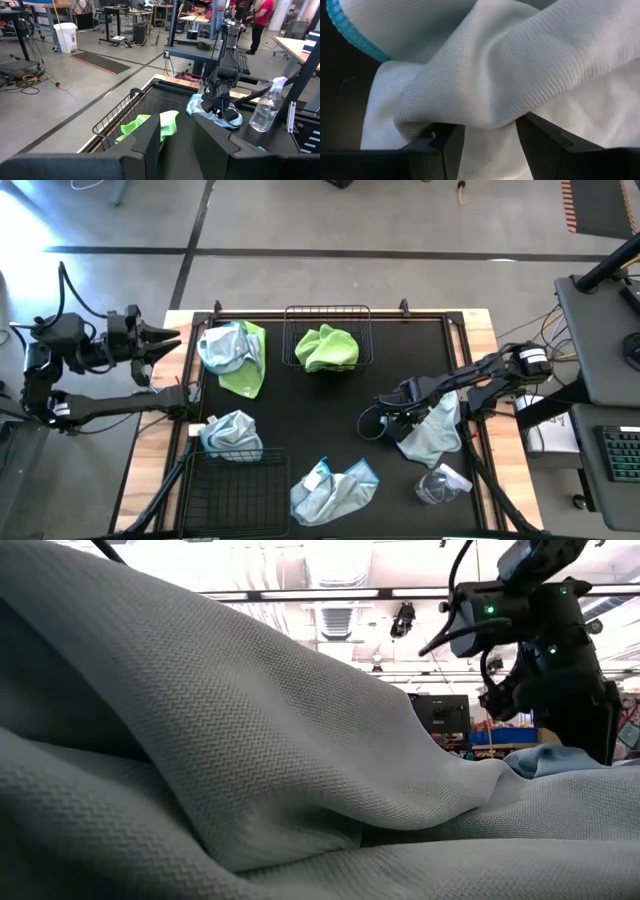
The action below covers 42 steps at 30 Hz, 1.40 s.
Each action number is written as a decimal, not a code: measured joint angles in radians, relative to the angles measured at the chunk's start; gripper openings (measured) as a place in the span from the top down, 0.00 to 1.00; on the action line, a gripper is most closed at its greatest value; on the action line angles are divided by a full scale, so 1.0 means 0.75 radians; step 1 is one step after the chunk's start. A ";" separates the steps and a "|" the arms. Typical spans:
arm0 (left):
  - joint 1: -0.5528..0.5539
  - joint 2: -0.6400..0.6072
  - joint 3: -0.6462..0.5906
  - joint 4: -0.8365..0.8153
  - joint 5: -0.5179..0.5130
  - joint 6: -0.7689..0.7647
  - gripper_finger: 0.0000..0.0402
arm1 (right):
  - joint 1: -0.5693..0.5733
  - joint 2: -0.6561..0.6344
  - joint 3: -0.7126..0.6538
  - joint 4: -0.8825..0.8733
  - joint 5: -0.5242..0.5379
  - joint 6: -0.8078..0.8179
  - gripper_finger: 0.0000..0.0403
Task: Sort microfiber towel by color & place in baskets
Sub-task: Put the blue microfiber towel into the bottom black wire basket
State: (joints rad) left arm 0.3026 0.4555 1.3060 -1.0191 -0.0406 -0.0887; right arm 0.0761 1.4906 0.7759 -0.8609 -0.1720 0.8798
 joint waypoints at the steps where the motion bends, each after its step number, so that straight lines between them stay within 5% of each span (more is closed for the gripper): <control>1: 0.000 0.000 0.000 0.000 0.000 0.001 0.76 | 0.000 0.013 0.001 0.002 -0.002 -0.002 0.59; 16: 0.000 0.000 -0.001 0.000 0.000 0.012 0.76 | 0.001 -0.050 -0.008 0.030 -0.015 0.013 0.96; 30: 0.000 0.000 -0.001 0.000 0.000 0.011 0.76 | 0.000 -0.356 0.021 0.051 -0.074 0.246 0.97; 42: 0.000 0.000 -0.001 0.000 -0.001 0.011 0.76 | 0.000 -0.538 0.246 0.284 0.164 0.198 0.97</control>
State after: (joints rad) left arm 0.3026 0.4554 1.3056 -1.0191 -0.0410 -0.0803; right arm 0.0764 1.0870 0.9602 -0.6478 -0.0489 1.0283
